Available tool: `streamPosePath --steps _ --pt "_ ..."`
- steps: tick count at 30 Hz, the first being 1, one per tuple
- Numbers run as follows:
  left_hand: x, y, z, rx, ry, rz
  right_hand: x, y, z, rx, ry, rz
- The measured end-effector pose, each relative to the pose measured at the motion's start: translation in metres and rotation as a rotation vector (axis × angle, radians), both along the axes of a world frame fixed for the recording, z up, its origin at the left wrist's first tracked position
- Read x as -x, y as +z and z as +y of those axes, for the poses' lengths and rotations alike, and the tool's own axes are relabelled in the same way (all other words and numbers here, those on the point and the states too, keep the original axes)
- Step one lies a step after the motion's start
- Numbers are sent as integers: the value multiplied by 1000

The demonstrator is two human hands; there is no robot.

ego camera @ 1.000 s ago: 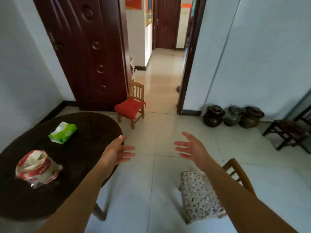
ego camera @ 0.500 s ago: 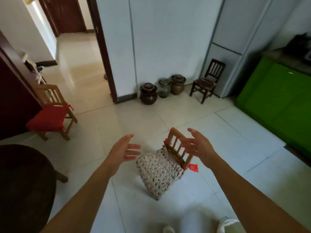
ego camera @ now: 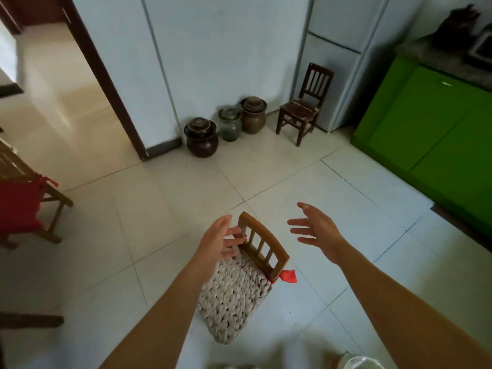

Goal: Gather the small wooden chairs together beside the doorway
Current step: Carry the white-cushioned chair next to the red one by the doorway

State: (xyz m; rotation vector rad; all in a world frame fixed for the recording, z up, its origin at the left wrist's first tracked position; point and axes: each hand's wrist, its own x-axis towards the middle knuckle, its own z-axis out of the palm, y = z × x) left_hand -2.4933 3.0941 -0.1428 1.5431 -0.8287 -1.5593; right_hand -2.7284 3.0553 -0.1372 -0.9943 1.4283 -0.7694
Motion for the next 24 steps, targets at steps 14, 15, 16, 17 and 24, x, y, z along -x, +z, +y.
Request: streamPosePath --steps 14,15,16,17,24 --pt "37 -174 -139 -317 21 169 -21 -179 -128 -156 186 194" --pt "44 -189 -146 -350 76 171 -20 -196 -132 -154 227 234" --pt "51 -206 -154 -382 140 165 -19 -216 -136 -156 266 264" --pt "56 -218 -159 -401 189 148 -17 -230 -137 -160 298 278" --pt "89 -272 -173 -391 356 256 -17 -292 -125 -106 616 336"
